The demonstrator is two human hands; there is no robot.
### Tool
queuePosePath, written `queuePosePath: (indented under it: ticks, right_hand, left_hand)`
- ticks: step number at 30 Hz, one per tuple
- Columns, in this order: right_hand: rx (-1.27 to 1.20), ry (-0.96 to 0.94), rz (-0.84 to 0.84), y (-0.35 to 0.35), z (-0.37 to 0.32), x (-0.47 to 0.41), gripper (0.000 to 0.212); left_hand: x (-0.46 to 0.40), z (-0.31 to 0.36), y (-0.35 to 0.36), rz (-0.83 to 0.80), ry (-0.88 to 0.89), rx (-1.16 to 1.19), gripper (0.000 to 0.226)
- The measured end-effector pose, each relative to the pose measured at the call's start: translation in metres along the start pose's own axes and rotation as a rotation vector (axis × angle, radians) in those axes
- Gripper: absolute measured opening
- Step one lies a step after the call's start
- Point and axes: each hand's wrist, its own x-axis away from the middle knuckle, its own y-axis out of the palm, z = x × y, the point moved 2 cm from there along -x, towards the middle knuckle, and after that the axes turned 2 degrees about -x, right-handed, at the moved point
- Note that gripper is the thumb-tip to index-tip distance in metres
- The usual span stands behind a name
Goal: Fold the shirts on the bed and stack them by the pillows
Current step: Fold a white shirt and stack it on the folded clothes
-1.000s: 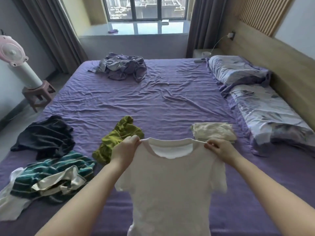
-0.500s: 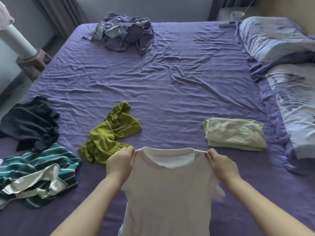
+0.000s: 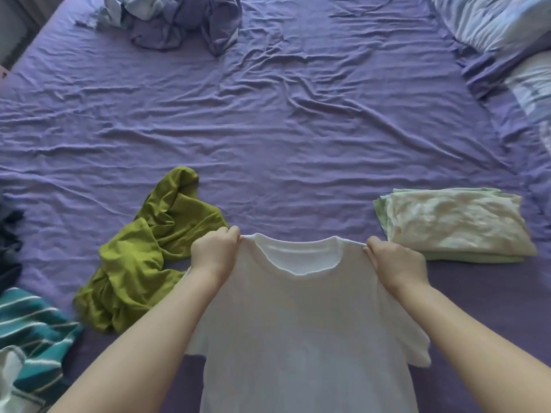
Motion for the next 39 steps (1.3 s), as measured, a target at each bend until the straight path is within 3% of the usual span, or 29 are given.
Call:
queuePosePath:
  ticks: [2,5,7,9,12,16,20,23,26,28,34,36,38,39]
  right_hand:
    - [0.021,-0.063,0.116,0.016,-0.007,-0.002,0.015]
    - [-0.056,-0.225,0.405,0.038,-0.018,0.019,0.03]
    - [-0.066,-0.356,0.442,0.055,-0.029,0.045,0.029]
    - [-0.095,-0.436,0.351,0.073,-0.041,0.067,0.027]
    - [-0.092,-0.359,0.093,0.087,-0.049,0.073,0.054]
    - [-0.089,-0.28,-0.065,0.09,-0.053,0.047,0.063]
    - [-0.05,-0.226,-0.132,0.087,-0.055,0.021,0.072]
    - [-0.133,-0.241,-0.11,0.067,-0.052,0.035,0.064]
    - [-0.313,-0.201,0.181,0.045,-0.02,0.067,0.037]
    - [-0.376,-0.123,0.264,0.039,0.015,0.081,0.035]
    - [-0.616,0.057,-0.151,0.054,0.068,0.065,0.059]
    - [-0.679,0.091,-0.104,0.055,0.074,0.059,0.045]
    - [-0.805,0.15,-0.012,0.049,0.084,0.062,0.012]
    - [-0.889,0.176,0.033,0.046,0.09,0.066,0.012]
  left_hand:
    - [-0.005,0.007,0.018,0.044,0.011,0.001,0.005]
    - [0.012,0.025,0.039,0.204,0.029,0.089,0.023]
    - [0.041,0.047,0.047,0.332,0.165,0.218,0.022]
    - [0.072,0.072,0.055,0.336,0.336,0.324,0.016]
    - [0.098,0.099,0.075,0.184,0.534,0.319,0.022]
    - [0.083,0.099,0.09,-0.026,0.567,0.096,0.062]
    - [0.062,0.093,0.088,-0.176,0.55,-0.01,0.077]
    - [0.066,0.098,0.082,-0.273,0.501,-0.025,0.078]
    - [0.068,0.11,0.073,-0.284,0.462,-0.016,0.078]
    - [0.066,0.127,0.06,-0.291,0.493,-0.01,0.074]
    - [0.054,0.204,0.035,-0.265,0.552,0.138,0.055]
    - [0.05,0.224,0.035,-0.252,0.532,0.183,0.054]
    - [0.044,0.237,0.036,-0.23,0.536,0.192,0.057]
    - [0.041,0.242,0.037,-0.219,0.547,0.193,0.058]
